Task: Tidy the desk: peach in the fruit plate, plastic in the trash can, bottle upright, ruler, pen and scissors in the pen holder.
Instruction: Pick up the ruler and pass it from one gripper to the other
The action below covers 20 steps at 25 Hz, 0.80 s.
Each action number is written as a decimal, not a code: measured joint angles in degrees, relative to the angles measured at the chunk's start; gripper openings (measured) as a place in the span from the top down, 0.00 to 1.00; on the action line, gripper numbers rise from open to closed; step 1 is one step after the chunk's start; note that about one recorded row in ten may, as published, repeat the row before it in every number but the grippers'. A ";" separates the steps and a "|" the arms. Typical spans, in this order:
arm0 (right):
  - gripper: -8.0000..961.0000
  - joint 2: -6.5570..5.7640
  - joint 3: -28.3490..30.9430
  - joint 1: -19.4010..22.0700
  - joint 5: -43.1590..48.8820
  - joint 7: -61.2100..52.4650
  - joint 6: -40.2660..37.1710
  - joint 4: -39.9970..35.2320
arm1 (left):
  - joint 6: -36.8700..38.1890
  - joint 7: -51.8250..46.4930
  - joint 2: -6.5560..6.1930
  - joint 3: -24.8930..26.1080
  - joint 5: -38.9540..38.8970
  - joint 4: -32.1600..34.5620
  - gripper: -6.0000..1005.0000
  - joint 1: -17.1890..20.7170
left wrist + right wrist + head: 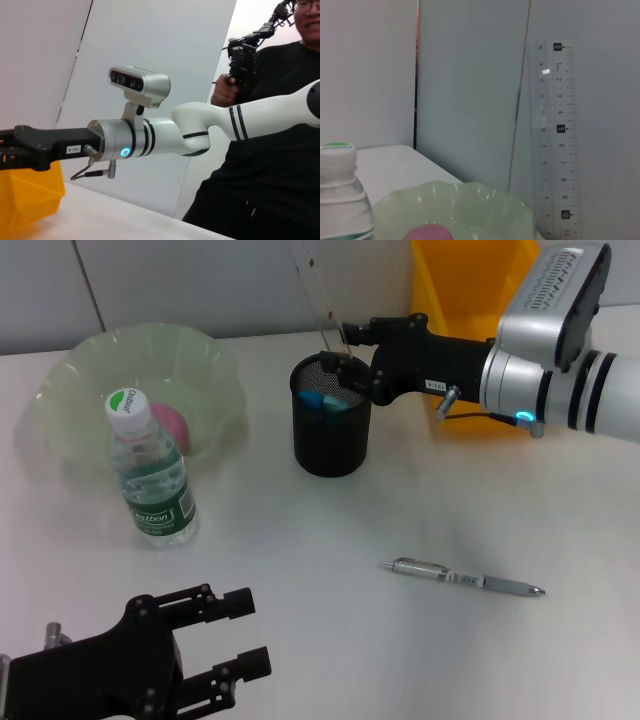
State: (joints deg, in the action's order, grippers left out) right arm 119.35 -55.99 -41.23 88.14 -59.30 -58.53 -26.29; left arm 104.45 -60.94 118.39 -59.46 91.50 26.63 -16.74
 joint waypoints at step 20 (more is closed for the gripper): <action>0.60 -0.33 0.31 11.51 -3.37 -3.98 -18.27 -11.84 | 3.44 -1.40 0.43 -0.08 -4.86 3.71 0.41 -3.16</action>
State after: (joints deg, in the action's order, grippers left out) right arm 119.03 -55.69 -29.72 84.77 -63.28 -76.79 -38.13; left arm 107.88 -62.34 118.81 -59.54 86.63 30.34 -19.91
